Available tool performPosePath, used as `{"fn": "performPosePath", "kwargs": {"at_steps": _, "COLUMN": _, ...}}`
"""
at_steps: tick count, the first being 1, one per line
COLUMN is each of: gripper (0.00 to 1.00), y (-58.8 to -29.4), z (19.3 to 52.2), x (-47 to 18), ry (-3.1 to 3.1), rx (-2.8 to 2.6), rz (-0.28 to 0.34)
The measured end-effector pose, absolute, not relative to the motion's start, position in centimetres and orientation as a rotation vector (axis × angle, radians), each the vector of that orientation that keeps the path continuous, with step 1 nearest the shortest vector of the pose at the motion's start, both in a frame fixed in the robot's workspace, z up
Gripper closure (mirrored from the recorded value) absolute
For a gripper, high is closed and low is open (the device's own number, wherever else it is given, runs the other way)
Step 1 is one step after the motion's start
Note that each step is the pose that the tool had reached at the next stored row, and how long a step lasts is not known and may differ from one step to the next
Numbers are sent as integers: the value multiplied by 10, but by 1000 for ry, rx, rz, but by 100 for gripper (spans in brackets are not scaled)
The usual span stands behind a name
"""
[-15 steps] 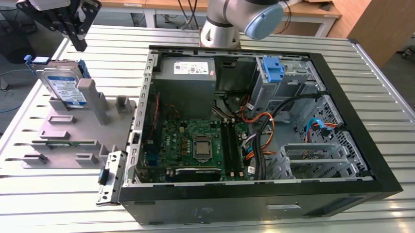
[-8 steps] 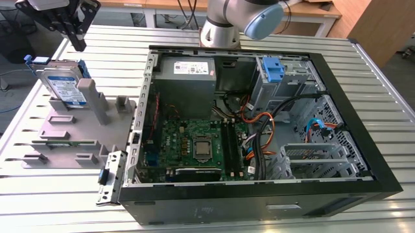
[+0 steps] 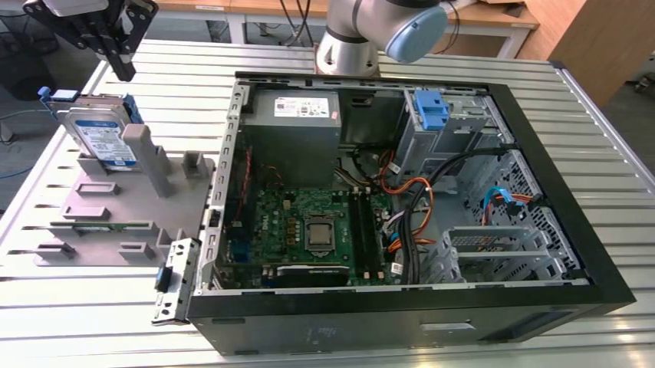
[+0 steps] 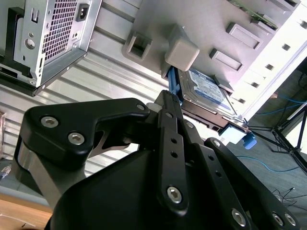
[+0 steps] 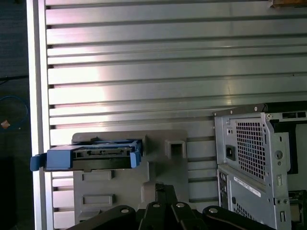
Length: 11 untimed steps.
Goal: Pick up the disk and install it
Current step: 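Reach for the disk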
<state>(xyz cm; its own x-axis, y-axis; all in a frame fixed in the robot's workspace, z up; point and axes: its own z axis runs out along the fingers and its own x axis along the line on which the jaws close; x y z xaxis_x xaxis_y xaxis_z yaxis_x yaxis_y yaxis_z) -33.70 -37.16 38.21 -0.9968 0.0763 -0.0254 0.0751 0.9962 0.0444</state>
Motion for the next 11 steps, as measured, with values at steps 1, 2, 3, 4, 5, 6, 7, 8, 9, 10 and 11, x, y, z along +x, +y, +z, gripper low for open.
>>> {"fn": "performPosePath", "kwargs": {"at_steps": 1, "gripper": 89, "y": -372, "z": 382, "x": -337, "ry": 3112, "rx": 118, "rz": 68}}
{"fn": "performPosePath", "kwargs": {"at_steps": 2, "gripper": 89, "y": -372, "z": 382, "x": -337, "ry": 3112, "rx": 118, "rz": 68}}
{"fn": "performPosePath", "kwargs": {"at_steps": 3, "gripper": 89, "y": -372, "z": 382, "x": -337, "ry": 3112, "rx": 118, "rz": 68}}
{"fn": "performPosePath", "kwargs": {"at_steps": 4, "gripper": 89, "y": -372, "z": 382, "x": -337, "ry": 3112, "rx": 118, "rz": 68}}
{"fn": "performPosePath", "kwargs": {"at_steps": 5, "gripper": 89, "y": -372, "z": 382, "x": -338, "ry": 3111, "rx": 118, "rz": 68}}
{"fn": "performPosePath", "kwargs": {"at_steps": 6, "gripper": 89, "y": -372, "z": 382, "x": -338, "ry": 3112, "rx": 118, "rz": 68}}
{"fn": "performPosePath", "kwargs": {"at_steps": 7, "gripper": 89, "y": -372, "z": 382, "x": -339, "ry": 3112, "rx": 118, "rz": 68}}
{"fn": "performPosePath", "kwargs": {"at_steps": 8, "gripper": 89, "y": -372, "z": 382, "x": -340, "ry": 3112, "rx": 118, "rz": 68}}
{"fn": "performPosePath", "kwargs": {"at_steps": 9, "gripper": 89, "y": -372, "z": 382, "x": -341, "ry": 3112, "rx": 118, "rz": 68}}
{"fn": "performPosePath", "kwargs": {"at_steps": 10, "gripper": 89, "y": -372, "z": 382, "x": -342, "ry": 3112, "rx": 118, "rz": 68}}
{"fn": "performPosePath", "kwargs": {"at_steps": 11, "gripper": 89, "y": -372, "z": 382, "x": -343, "ry": 3112, "rx": 118, "rz": 68}}
